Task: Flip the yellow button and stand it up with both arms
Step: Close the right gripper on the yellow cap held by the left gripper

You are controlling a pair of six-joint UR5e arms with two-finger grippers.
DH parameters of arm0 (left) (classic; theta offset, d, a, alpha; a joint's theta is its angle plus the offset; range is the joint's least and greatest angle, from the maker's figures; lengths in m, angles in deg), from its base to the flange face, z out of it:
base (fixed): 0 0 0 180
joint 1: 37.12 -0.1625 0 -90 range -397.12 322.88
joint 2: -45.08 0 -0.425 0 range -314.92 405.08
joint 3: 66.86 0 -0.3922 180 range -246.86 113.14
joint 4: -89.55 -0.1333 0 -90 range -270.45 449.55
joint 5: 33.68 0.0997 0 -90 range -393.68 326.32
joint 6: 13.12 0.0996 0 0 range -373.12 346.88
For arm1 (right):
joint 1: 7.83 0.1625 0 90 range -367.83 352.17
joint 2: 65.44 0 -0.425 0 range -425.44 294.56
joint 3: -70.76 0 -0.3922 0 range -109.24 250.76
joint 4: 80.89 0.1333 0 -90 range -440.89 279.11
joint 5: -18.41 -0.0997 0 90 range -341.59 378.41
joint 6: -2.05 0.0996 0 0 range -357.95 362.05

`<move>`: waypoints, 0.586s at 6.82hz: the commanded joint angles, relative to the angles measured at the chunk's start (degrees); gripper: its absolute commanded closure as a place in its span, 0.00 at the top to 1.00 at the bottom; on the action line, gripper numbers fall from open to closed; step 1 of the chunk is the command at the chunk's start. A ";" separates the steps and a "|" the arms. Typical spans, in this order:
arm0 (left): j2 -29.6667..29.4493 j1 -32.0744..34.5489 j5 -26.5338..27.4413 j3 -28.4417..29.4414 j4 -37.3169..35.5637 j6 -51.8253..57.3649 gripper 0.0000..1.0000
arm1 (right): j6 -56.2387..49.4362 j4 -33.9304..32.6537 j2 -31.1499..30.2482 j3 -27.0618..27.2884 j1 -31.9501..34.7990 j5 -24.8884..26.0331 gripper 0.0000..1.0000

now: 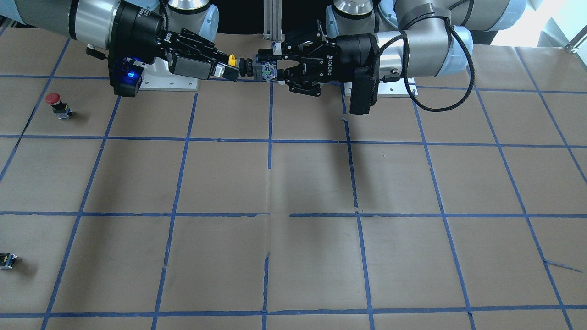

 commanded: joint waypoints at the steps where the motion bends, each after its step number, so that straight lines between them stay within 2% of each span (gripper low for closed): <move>1: 0.15 0.00 0.39 0.07 0.03 -0.20 0.26 | 0.00 0.09 -0.08 -0.08 0.00 -0.03 0.18; 2: -0.38 -0.08 0.39 0.24 0.03 -3.42 0.83 | 0.00 0.01 0.00 -0.08 0.00 0.06 0.17; 3: -0.12 -0.08 0.48 0.42 0.03 -5.63 0.91 | 0.09 0.01 0.35 -0.08 -0.09 0.41 0.16; 4: 0.32 -0.08 0.48 0.42 0.03 -5.57 0.91 | 0.09 -0.08 0.62 -0.26 -0.87 0.67 0.16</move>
